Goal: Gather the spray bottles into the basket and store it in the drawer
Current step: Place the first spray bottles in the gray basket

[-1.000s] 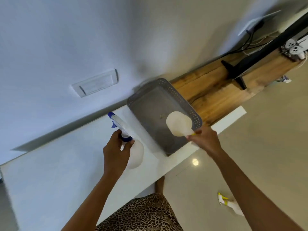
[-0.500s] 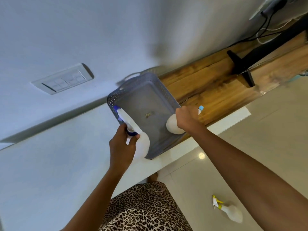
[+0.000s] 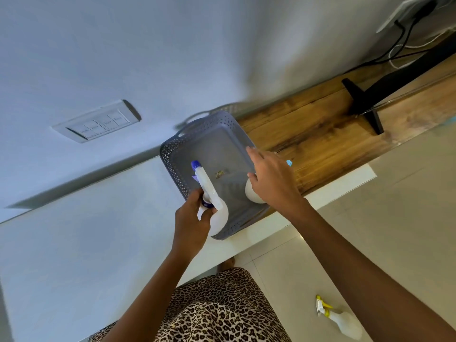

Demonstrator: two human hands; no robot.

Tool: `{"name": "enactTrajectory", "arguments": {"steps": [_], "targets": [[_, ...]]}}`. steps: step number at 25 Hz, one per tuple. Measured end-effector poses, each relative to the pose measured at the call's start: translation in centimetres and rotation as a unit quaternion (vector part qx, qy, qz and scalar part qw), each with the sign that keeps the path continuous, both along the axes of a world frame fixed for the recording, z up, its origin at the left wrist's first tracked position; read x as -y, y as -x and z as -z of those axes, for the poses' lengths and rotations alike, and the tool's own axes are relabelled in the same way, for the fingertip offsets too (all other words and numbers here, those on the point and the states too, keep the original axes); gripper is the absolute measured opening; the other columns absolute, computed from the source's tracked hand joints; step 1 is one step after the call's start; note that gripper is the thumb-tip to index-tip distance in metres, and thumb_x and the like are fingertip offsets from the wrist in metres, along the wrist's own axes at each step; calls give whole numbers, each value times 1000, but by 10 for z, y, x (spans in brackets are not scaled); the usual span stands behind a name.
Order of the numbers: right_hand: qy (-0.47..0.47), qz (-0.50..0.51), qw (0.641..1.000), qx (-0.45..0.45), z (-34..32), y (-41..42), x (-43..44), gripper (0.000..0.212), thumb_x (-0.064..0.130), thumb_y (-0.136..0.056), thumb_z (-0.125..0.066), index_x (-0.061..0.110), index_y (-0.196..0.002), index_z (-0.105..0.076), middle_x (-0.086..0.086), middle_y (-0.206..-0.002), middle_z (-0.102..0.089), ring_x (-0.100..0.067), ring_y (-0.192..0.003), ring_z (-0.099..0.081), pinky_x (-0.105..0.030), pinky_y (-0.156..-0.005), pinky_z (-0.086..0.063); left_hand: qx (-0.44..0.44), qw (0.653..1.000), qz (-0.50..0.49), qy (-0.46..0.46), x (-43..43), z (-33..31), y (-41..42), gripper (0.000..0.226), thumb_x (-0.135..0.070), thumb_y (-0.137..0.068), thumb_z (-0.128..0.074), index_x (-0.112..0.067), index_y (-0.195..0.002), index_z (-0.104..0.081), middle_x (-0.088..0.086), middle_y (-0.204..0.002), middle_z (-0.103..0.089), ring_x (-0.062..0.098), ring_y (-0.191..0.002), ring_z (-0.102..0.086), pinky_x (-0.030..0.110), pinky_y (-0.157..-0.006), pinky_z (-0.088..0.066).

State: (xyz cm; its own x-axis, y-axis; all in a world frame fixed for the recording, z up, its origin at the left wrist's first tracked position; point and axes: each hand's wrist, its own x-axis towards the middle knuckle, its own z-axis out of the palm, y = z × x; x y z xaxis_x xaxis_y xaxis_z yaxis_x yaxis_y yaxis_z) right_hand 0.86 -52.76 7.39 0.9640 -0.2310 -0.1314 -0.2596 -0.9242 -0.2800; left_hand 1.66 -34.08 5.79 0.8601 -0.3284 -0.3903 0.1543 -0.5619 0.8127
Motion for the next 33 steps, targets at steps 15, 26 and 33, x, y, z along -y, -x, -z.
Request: {"name": "enactTrajectory", "arguments": {"steps": [15,26,33], "targets": [[48,-316,931,178,-20,48,-16,40,10,-51,-90,-1,-86,-73,-16,-85,-76,-27,-82,-73,-40,-84,-54,6,992,121,-28,18,2,11,64,10,-82,-54,-23,-134,-37,3,-150,-31,24,-142,-14,50,-115,-20],[-1,-221,973,60,44,47,-30,46,11,-45,-93,1,-85,-74,-14,-84,-76,-27,-79,-73,-38,-76,-61,3,998,4,-55,-18,12,28,33,-7,-87,-54,-20,-118,-51,5,-145,-39,22,-141,-20,44,-113,-23],[-15,-156,987,27,39,55,-35,48,-2,-50,-88,-3,-94,-71,-21,-97,-73,-36,-94,-69,-49,-80,-57,-7,999,5,-52,-27,9,52,33,-9,-88,-52,-25,-117,-51,0,-146,-39,19,-141,-19,42,-112,-23]]}}
